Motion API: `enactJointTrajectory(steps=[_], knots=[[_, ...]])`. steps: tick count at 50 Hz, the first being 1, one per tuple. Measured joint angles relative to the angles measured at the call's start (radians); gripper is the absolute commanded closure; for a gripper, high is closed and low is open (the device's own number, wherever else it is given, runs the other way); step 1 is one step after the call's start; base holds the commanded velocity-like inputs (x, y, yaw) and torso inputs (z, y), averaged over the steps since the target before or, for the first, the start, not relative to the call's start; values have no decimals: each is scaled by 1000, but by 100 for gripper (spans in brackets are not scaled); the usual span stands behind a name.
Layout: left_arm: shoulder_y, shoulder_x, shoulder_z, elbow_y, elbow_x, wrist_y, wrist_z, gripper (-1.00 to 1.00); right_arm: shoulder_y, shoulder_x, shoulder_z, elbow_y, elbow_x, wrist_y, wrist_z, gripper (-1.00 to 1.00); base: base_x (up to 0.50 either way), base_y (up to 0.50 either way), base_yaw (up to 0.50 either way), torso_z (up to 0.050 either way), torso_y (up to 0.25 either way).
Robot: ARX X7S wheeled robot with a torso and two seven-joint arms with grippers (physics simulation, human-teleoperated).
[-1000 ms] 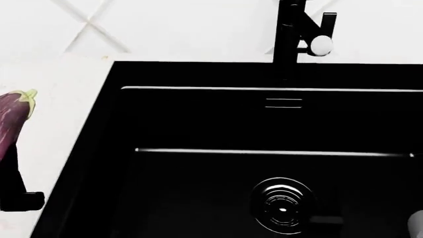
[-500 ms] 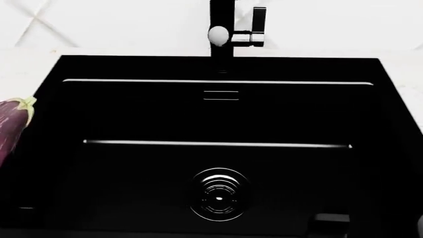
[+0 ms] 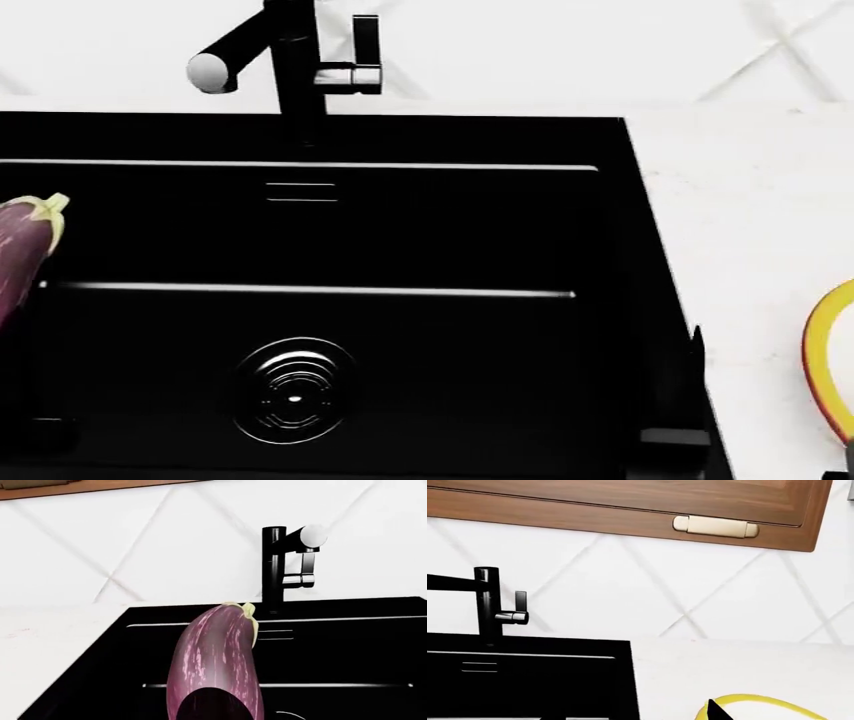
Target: There is a mixed pile of frozen fruits and vegetables on the counter. Locate all the frozen vegetables and place the items in a bowl on the counter. Take all the frozen fruits and defrost them in a running sink.
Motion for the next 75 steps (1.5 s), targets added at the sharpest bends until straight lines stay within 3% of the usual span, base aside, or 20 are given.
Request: enactJointTrajectory(steps=[69, 75], knots=[[-11, -26, 3, 34, -117, -7, -66, 100, -13, 34, -32, -6, -9, -33, 11, -100, 12, -500, 0, 0, 0], [-16, -26, -3, 42, -146, -14, -79, 100, -12, 37, -38, -6, -17, -34, 11, -100, 1, -61, 0, 0, 2]])
